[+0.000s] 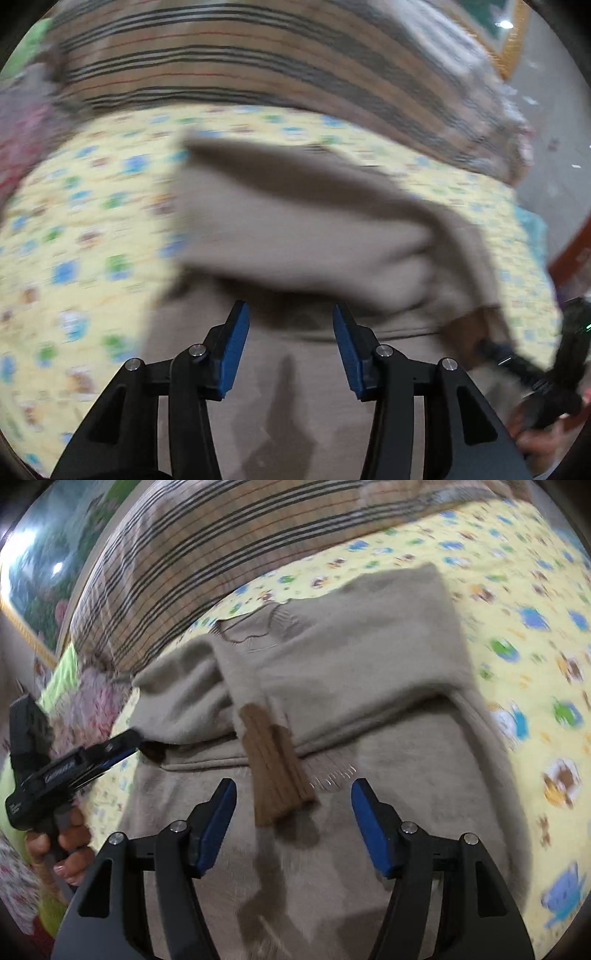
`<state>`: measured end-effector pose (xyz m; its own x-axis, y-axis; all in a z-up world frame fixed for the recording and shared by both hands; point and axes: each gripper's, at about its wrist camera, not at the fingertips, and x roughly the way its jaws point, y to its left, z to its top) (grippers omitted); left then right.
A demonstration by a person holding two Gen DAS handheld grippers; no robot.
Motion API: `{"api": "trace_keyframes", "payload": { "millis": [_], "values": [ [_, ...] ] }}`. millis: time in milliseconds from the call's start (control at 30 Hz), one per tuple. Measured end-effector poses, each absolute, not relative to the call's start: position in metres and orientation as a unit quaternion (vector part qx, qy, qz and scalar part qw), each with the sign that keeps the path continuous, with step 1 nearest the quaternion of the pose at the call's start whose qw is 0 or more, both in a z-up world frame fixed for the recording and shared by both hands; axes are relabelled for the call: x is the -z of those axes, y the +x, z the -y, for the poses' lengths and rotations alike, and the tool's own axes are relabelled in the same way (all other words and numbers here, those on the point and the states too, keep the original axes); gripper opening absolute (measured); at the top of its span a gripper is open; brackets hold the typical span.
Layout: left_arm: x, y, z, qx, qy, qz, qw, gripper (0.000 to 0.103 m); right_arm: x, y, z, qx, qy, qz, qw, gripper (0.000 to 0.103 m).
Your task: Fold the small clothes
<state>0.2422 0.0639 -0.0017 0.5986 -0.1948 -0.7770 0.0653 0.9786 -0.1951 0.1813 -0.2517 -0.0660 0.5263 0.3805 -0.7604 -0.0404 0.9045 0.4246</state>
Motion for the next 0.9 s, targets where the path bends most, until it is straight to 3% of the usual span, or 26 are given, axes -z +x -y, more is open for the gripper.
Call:
{"api": "trace_keyframes", "payload": {
  "millis": [67, 167, 467, 600, 700, 900],
  "values": [
    [0.014, 0.247, -0.094, 0.034, -0.081, -0.457, 0.885, 0.048, 0.068, 0.187, 0.249, -0.125, 0.172, -0.465, 0.859, 0.065],
    [0.028, 0.260, -0.120, -0.001, -0.099, -0.461, 0.882, 0.047, 0.066, 0.196, 0.241, -0.144, 0.156, -0.471, 0.856, 0.006],
    [0.043, 0.316, -0.095, -0.023, -0.055, -0.454, 0.889, 0.045, -0.047, 0.221, 0.277, -0.264, 0.285, -0.363, 0.847, 0.006],
    [0.033, 0.317, -0.112, -0.064, -0.096, -0.424, 0.899, 0.043, -0.073, 0.221, 0.305, -0.238, 0.275, -0.337, 0.868, 0.006],
    [0.020, 0.303, -0.124, -0.084, -0.129, -0.383, 0.911, 0.043, -0.052, 0.226, 0.317, -0.220, 0.285, -0.360, 0.861, 0.006],
    [0.029, 0.291, -0.132, -0.088, -0.129, -0.396, 0.905, 0.041, 0.035, 0.250, 0.315, -0.158, 0.286, -0.457, 0.827, 0.006]
  ]
}}
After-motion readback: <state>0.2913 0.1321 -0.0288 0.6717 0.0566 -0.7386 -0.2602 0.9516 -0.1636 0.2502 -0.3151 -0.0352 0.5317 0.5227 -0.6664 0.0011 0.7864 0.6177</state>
